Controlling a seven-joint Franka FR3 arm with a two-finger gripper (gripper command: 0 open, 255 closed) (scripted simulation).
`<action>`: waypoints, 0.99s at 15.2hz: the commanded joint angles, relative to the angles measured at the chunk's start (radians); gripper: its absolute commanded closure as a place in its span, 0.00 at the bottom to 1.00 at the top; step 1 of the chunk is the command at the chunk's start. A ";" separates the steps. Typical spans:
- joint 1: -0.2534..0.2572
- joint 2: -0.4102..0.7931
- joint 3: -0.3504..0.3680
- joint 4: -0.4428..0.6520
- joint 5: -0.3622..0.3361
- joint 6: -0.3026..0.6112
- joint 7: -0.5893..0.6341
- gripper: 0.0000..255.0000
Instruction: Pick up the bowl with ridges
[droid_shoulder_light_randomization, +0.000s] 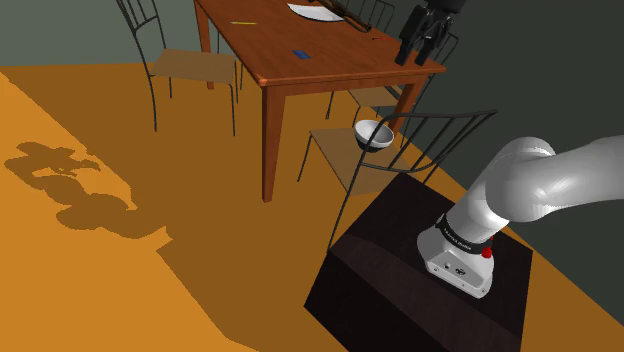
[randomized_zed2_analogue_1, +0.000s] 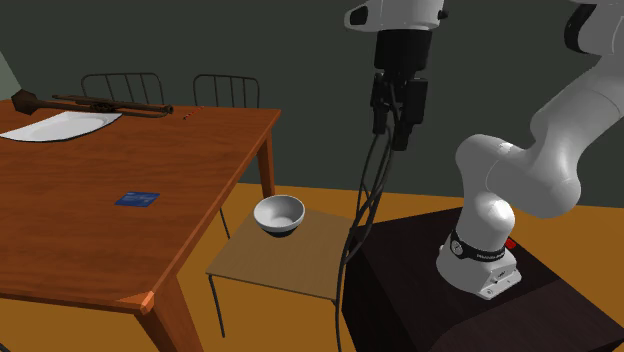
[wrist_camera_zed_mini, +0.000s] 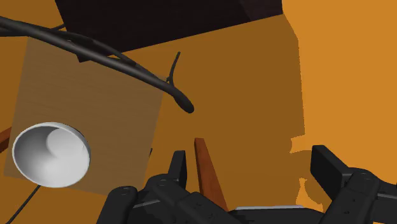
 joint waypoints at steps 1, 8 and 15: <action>0.000 0.000 0.000 0.000 0.000 0.000 0.000 0.00; -0.037 0.061 -0.061 -0.148 -0.071 0.207 -0.090 0.00; -0.075 0.195 -0.132 -0.236 -0.136 0.434 -0.174 0.00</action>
